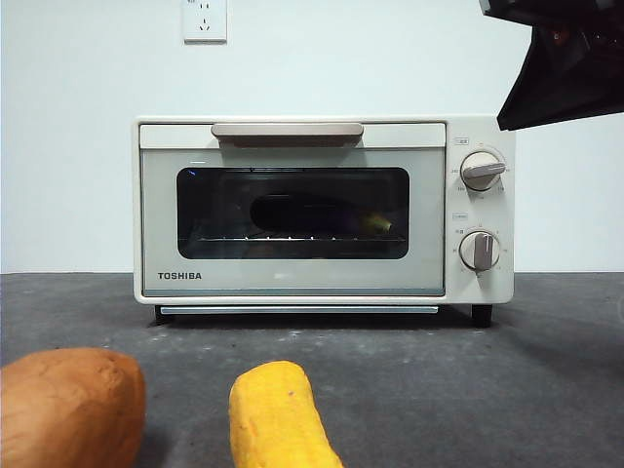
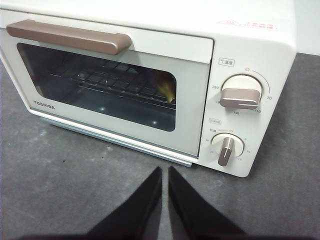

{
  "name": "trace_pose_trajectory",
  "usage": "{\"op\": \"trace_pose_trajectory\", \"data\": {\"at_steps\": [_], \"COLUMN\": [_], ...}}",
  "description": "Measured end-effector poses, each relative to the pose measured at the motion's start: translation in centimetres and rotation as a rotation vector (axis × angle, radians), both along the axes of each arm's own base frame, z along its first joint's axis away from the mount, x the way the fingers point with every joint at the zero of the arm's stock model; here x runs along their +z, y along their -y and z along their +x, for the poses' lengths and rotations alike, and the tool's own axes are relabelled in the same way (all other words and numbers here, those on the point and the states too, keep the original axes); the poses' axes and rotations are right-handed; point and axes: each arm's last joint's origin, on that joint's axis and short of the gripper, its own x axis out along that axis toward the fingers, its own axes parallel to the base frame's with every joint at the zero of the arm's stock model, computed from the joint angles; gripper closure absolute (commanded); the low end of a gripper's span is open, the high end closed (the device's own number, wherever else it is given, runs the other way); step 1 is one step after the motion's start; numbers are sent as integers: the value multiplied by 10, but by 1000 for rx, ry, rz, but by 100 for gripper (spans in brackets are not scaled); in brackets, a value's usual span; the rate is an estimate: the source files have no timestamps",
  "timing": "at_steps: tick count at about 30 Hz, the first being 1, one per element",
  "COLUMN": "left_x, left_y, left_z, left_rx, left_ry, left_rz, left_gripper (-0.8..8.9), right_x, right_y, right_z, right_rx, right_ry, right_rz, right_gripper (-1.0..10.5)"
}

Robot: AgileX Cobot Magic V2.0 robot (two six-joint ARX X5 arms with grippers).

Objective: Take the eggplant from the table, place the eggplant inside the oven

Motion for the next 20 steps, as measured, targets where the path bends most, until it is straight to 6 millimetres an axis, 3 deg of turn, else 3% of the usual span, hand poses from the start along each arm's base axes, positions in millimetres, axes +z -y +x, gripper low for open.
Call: {"op": "trace_pose_trajectory", "data": {"at_steps": [5, 20], "left_x": [-19, -21], "left_y": [0, 0], "left_z": [3, 6], "left_rx": [0, 0], "left_ry": [-63, -14], "left_rz": [3, 4], "left_gripper": [805, 805], "right_x": [0, 0], "right_y": [0, 0], "right_z": [0, 0], "right_rx": [0, 0], "right_ry": [0, 0], "right_rz": [0, 0], "right_gripper": [943, 943]}}
